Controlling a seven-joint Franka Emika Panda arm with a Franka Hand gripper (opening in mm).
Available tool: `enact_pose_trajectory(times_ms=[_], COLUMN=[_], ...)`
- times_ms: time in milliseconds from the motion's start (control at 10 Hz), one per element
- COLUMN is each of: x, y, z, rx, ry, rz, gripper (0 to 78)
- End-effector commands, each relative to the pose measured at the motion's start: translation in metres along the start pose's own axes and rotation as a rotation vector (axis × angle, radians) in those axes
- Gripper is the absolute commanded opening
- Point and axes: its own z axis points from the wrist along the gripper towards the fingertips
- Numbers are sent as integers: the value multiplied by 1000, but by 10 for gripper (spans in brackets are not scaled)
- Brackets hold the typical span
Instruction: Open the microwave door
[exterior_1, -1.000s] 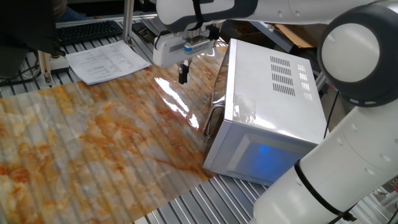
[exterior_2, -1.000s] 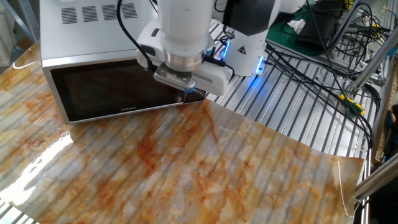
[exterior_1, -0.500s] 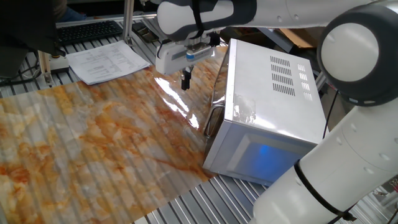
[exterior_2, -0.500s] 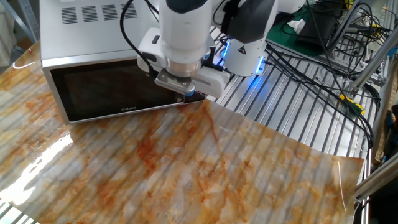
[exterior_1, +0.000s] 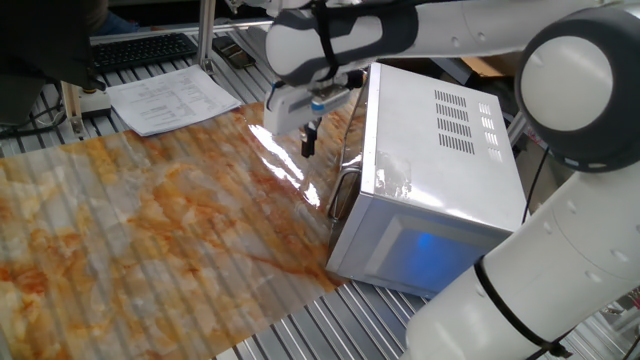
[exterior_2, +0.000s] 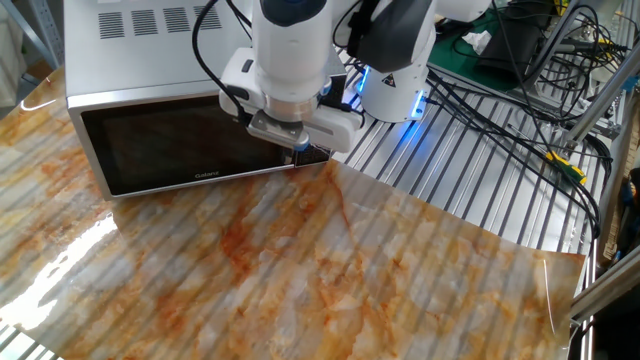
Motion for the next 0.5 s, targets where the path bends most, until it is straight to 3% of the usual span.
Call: enact_pose_trajectory(times_ms=[100, 500], x=[12, 28], y=[-1, -2], z=[9, 13], rx=[4, 9], ry=[-3, 1], rz=[-2, -2], gripper=[0, 0])
